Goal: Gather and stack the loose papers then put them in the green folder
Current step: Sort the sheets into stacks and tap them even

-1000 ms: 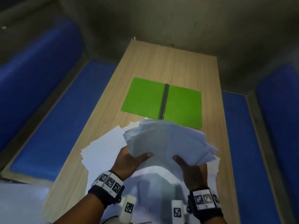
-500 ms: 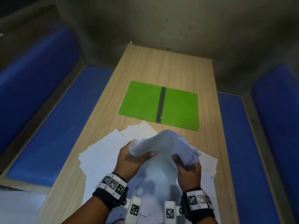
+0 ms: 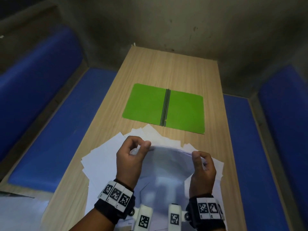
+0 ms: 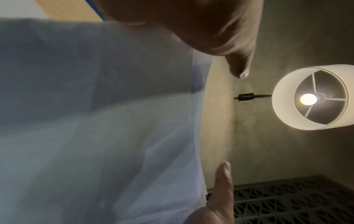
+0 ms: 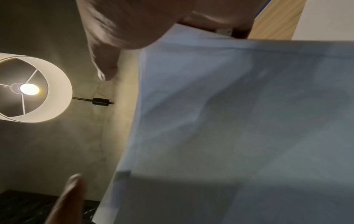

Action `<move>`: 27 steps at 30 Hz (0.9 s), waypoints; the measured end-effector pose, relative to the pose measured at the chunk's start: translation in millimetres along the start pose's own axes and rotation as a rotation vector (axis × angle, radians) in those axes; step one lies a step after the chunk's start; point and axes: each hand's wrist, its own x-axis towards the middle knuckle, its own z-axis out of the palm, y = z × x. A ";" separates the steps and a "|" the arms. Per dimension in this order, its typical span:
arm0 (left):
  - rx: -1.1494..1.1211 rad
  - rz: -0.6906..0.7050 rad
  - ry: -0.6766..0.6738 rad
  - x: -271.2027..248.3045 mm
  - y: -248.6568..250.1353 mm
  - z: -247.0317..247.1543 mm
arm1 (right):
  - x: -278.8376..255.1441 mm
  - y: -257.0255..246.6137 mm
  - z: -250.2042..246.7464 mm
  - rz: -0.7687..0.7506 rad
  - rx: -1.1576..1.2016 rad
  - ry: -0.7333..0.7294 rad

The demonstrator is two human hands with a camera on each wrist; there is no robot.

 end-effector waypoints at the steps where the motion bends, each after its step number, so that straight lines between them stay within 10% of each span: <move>1: 0.024 -0.023 0.046 1.0 -0.3 3.4 | -1.7 -0.2 3.6 0.016 -0.030 0.034; 8: 0.077 -0.075 0.117 6.4 -17.4 -9.8 | 2.4 -2.9 1.1 -0.065 -0.177 0.079; 14: -0.157 -0.057 -0.171 0.3 -46.4 -28.1 | 8.2 13.7 -9.1 -0.072 -0.116 -0.184; 21: 0.195 -0.275 -0.374 6.1 -89.2 -36.7 | 7.5 33.3 -18.1 0.417 -0.174 -0.295; 27: 0.060 -0.337 -0.396 3.0 -74.2 -27.0 | 21.3 24.8 -15.2 0.036 -0.410 -0.314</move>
